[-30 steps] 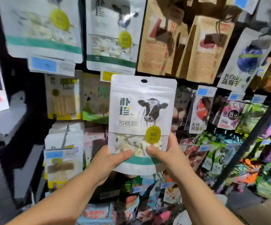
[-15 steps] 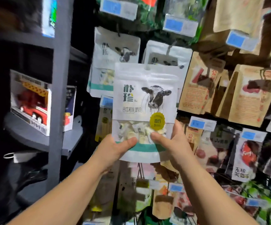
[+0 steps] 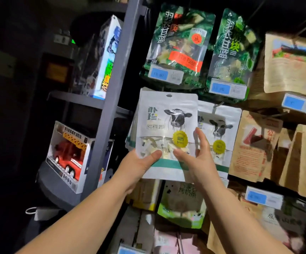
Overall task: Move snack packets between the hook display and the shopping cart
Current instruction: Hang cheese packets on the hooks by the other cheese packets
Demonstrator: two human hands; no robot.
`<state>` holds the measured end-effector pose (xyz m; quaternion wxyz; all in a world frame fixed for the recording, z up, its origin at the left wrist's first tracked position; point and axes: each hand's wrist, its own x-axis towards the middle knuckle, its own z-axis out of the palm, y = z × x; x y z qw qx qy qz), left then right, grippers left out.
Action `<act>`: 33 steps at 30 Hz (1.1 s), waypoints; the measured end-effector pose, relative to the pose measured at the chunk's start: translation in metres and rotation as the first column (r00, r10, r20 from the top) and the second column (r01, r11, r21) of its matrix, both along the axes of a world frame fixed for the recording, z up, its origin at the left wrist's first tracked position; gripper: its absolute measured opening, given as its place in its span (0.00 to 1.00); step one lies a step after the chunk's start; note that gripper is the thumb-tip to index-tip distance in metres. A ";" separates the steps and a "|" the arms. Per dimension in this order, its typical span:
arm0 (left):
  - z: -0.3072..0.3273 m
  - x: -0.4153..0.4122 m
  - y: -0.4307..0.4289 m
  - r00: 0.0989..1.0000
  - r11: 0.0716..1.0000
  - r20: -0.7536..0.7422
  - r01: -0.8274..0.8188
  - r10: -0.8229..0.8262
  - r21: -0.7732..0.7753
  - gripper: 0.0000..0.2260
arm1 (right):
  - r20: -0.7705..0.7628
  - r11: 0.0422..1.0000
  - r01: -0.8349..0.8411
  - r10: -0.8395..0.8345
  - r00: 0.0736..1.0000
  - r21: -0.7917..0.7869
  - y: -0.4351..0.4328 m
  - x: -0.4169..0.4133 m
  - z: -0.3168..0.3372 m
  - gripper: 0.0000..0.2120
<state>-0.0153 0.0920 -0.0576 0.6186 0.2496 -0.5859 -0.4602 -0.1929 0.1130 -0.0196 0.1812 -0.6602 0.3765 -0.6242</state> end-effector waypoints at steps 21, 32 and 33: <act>0.041 0.021 -0.065 0.988 0.991 0.075 -0.134 0.135 -0.019 0.23 | 0.035 0.991 -0.099 0.096 0.995 0.094 -0.084 0.014 0.031 0.50; 0.049 0.022 -0.113 0.933 0.956 0.229 -0.293 0.278 0.032 0.37 | -0.093 0.963 0.023 0.003 0.996 0.270 -0.104 0.015 0.043 0.39; 0.049 0.021 -0.117 0.933 0.957 0.237 -0.286 0.270 0.035 0.37 | -0.110 0.958 0.037 -0.005 0.994 0.285 -0.105 0.014 0.043 0.39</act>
